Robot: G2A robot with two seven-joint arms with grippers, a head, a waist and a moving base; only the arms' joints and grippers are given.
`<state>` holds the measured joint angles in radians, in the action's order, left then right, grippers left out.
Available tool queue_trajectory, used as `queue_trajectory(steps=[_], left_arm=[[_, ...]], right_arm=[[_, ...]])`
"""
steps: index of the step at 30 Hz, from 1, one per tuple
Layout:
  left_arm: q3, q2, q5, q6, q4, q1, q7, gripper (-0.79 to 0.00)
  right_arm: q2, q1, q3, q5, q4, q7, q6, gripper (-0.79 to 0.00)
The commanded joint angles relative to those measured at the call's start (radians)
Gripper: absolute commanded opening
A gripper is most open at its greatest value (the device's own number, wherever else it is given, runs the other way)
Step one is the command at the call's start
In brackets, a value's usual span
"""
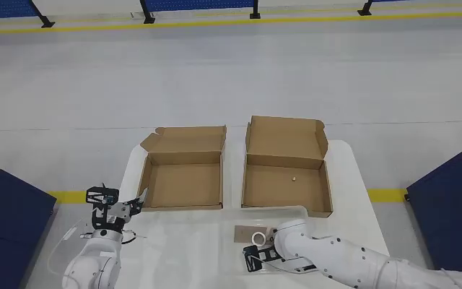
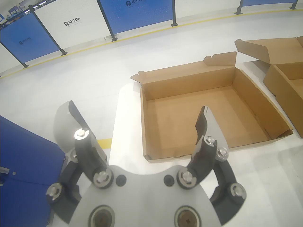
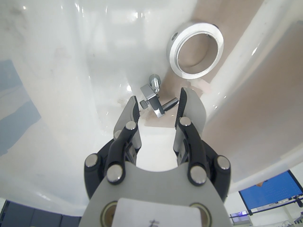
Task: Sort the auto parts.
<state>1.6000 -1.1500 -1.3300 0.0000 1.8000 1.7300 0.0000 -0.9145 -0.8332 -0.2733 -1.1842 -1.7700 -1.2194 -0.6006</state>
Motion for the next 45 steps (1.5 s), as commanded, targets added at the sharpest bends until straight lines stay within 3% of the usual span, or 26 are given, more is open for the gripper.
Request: queue_trajectory(steps=[1, 5, 7, 8, 10, 27, 45], left_arm=[[0.000, 0.000, 0.000, 0.000, 0.000, 0.000, 0.000, 0.000], [0.000, 0.000, 0.000, 0.000, 0.000, 0.000, 0.000, 0.000], [0.000, 0.000, 0.000, 0.000, 0.000, 0.000, 0.000, 0.000], [0.000, 0.000, 0.000, 0.000, 0.000, 0.000, 0.000, 0.000], [0.000, 0.000, 0.000, 0.000, 0.000, 0.000, 0.000, 0.000], [0.000, 0.000, 0.000, 0.000, 0.000, 0.000, 0.000, 0.000], [0.000, 0.000, 0.000, 0.000, 0.000, 0.000, 0.000, 0.000]], right_arm=[[-0.003, 0.002, 0.003, 0.000, 0.004, 0.001, -0.001, -0.431], [-0.009, 0.006, 0.009, 0.000, 0.018, 0.002, -0.002, -0.449], [-0.012, 0.009, 0.012, 0.001, 0.023, 0.000, 0.000, -0.508], [-0.013, 0.010, 0.013, 0.004, 0.026, -0.002, 0.003, -0.570], [-0.016, 0.012, 0.015, 0.007, 0.028, -0.007, 0.007, -0.785], [-0.005, 0.008, -0.009, 0.049, 0.009, -0.068, 0.068, -0.785], [0.061, -0.081, -0.140, 0.072, -0.081, -0.048, 0.099, -0.785]])
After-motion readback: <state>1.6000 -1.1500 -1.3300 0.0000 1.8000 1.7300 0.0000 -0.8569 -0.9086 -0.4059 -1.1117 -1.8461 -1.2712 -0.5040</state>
